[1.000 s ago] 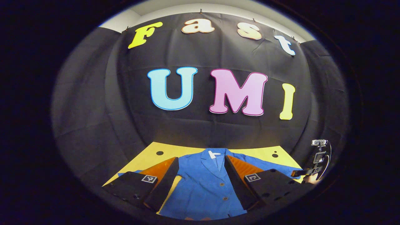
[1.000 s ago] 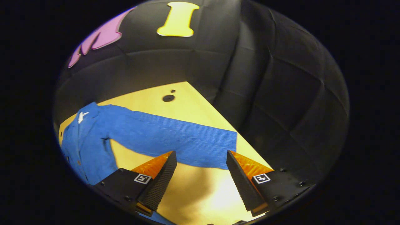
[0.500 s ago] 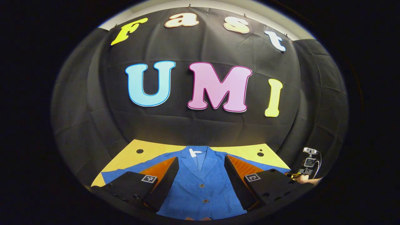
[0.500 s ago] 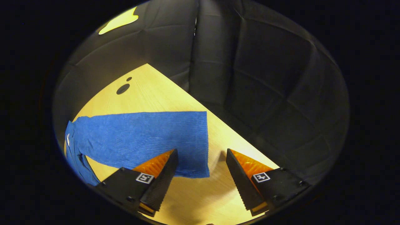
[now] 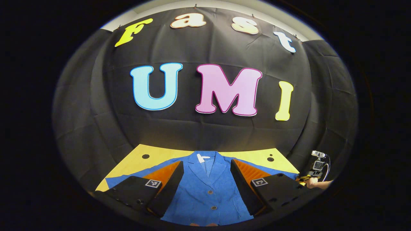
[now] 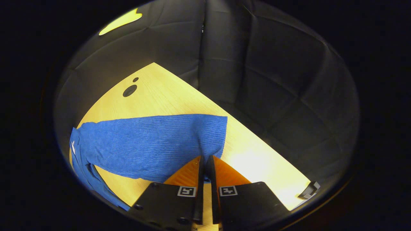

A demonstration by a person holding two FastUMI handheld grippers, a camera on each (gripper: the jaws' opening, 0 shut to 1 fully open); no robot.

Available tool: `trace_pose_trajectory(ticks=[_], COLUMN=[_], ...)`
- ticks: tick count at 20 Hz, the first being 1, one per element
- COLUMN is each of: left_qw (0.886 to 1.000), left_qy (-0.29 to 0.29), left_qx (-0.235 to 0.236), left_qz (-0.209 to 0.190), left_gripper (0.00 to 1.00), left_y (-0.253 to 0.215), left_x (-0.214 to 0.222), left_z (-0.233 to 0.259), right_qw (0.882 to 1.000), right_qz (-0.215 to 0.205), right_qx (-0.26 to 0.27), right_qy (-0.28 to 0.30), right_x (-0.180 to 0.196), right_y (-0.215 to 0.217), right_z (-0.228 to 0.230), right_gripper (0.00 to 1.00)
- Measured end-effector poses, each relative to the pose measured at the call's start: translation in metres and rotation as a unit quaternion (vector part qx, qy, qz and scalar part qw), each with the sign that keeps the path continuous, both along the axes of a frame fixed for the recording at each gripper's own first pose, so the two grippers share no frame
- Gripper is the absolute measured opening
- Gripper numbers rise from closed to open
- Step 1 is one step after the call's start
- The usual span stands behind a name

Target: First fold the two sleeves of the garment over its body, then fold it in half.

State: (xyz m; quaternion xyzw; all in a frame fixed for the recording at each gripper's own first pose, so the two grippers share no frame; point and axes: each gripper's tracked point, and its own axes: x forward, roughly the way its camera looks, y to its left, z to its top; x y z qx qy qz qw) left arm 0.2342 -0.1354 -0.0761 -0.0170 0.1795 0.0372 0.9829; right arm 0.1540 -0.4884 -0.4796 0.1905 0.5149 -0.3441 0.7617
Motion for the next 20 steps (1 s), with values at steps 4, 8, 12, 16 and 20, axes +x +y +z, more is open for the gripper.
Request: trace_pose_trajectory(ticks=[4, 8, 12, 16, 20], left_qw=[1.0, 0.999, 0.997, 0.995, 0.989], left_qy=[0.007, 0.004, 0.003, -0.001, 0.002], left_qx=[-0.001, -0.001, -0.008, -0.01, -0.012], left_qz=[0.021, 0.049, 0.071, 0.102, 0.149], left_gripper=[0.84, 0.84, 0.84, 0.84, 0.84], left_y=[0.022, 0.054, 0.079, 0.111, 0.151], left_x=[-0.01, -0.023, -0.037, -0.058, -0.086], left_z=[-0.004, -0.004, -0.005, -0.003, -0.008], right_qw=[0.999, 0.995, 0.983, 0.961, 0.932], right_qz=[0.028, 0.039, 0.103, 0.194, 0.284], right_qx=[0.032, 0.025, 0.041, 0.076, 0.104], right_qy=[-0.03, -0.092, -0.143, -0.182, -0.199], right_x=[0.01, 0.055, 0.109, 0.17, 0.216], right_y=[0.024, 0.055, 0.123, 0.231, 0.35], right_z=[-0.001, 0.032, 0.076, 0.113, 0.123], right_gripper=[0.0, 0.01, 0.01, 0.01, 0.0])
